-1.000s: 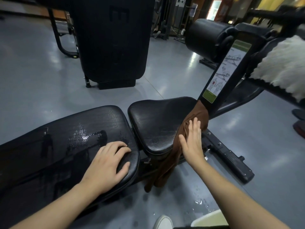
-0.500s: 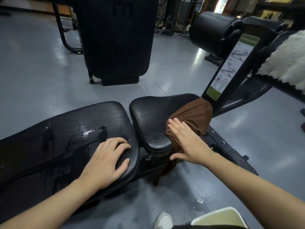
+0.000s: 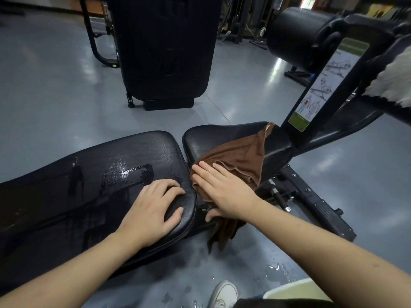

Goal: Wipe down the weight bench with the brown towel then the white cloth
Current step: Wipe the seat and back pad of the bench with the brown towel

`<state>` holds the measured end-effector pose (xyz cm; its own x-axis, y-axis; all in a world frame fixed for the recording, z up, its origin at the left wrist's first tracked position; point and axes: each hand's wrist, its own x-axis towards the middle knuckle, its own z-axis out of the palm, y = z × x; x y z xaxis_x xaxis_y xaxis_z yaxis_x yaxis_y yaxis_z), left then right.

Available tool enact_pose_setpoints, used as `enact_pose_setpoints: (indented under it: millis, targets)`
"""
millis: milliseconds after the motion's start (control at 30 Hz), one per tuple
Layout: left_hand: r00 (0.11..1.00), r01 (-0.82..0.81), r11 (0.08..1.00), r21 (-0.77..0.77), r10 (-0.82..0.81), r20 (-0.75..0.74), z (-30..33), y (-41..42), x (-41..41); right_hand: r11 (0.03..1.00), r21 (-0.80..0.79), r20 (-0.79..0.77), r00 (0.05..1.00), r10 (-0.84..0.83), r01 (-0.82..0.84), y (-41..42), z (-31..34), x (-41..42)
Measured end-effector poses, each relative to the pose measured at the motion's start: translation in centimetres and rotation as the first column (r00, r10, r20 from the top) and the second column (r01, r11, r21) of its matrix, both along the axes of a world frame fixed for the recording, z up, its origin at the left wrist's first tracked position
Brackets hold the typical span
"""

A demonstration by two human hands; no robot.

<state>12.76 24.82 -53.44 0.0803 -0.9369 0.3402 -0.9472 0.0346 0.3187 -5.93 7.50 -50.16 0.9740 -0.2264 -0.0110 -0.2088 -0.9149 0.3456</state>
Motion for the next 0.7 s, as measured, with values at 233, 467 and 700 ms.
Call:
enact_pose_setpoints:
  millis: [233, 467, 700]
  targets:
    - [1.0, 0.006, 1.0, 0.006, -0.005, -0.023, 0.0, 0.1, 0.0, 0.998, 0.041, -0.107, 0.993, -0.042, 0.046, -2.7, 2.2, -2.7]
    - [0.999, 0.008, 1.0, 0.012, -0.007, -0.032, 0.0, 0.1, 0.1, 0.993, 0.081, -0.116, 0.99, -0.081, 0.091, -6.3, 3.8, -5.0]
    - [0.999, 0.018, 1.0, 0.002, -0.018, -0.048, -0.1, 0.1, 0.2, 0.963, 0.08, -0.03, 0.966, -0.256, 0.258, -13.3, 6.2, -9.3]
